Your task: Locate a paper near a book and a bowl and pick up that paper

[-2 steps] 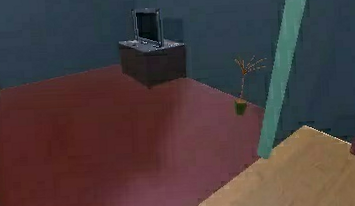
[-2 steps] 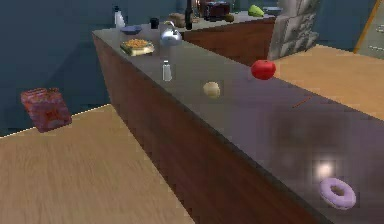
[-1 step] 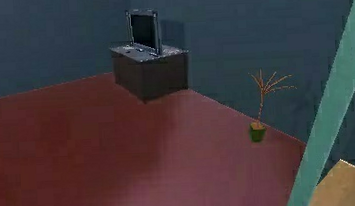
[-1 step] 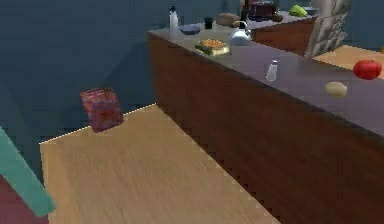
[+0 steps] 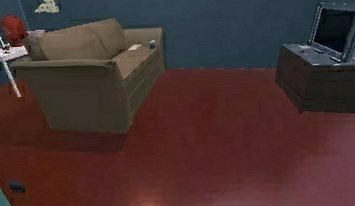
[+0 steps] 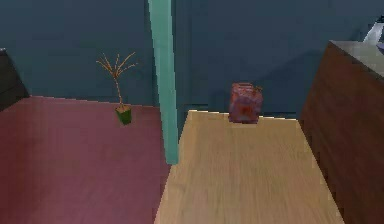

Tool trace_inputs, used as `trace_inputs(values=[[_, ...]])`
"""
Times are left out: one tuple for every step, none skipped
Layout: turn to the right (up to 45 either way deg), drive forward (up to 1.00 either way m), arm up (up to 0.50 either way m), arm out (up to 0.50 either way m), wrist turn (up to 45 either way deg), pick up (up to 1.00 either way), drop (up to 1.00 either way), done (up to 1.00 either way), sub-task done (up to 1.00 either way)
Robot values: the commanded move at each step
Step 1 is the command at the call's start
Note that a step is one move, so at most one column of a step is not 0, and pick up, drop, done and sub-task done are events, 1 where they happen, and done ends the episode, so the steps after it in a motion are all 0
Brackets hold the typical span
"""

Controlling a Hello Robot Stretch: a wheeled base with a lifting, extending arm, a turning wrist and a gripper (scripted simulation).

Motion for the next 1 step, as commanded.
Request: trace_inputs(values=[[-6.0, 0.0, 0.0, 0.0, 0.0, 0.0, 0.0, 0.0, 0.0]])
